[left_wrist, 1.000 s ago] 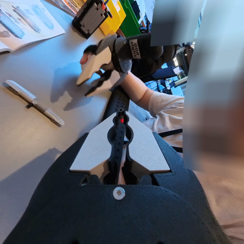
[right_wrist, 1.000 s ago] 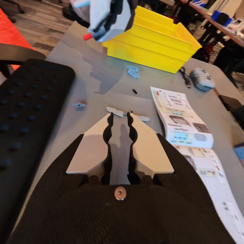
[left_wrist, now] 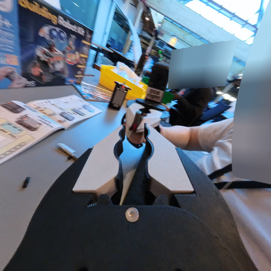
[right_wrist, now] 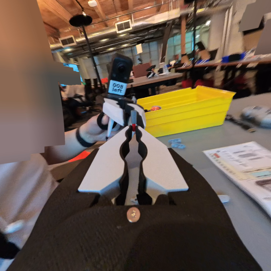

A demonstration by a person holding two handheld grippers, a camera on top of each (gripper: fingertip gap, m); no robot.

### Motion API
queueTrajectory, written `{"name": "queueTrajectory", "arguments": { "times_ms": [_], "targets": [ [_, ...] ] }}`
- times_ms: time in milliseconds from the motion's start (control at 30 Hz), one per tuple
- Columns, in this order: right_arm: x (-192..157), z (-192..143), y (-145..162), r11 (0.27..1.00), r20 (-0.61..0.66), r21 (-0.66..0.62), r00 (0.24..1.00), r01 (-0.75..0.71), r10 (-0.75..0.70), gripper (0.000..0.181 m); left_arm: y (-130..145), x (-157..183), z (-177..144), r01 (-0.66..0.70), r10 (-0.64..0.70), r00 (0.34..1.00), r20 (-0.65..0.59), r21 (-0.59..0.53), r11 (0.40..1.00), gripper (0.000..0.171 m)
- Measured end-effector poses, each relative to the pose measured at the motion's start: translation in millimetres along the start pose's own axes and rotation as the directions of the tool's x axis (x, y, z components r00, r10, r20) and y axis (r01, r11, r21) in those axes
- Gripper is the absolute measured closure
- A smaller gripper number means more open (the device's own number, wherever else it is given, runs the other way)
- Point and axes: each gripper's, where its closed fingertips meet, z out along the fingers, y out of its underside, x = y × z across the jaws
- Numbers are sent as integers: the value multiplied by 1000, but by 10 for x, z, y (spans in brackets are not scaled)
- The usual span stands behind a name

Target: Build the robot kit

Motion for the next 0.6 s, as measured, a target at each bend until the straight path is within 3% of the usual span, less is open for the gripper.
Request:
{"name": "queueTrajectory", "arguments": {
  "times_ms": [167, 333, 600],
  "targets": [
    [-9, 6, -93, 974, -130, 12, 966, 227, -223, 179, -126, 12, -75, -237, 200, 951, 235, 139, 961, 164],
    [3, 36, -62, 965, -168, -7, 951, 262, -259, 179, -136, 45, -94, -258, 219, 943, 251, 138, 956, 152],
    [-32, 87, -33, 955, -187, -15, 938, 296, -293, 179, -172, 69, -56, -319, 262, 924, 278, 184, 930, 166]
  ]
}}
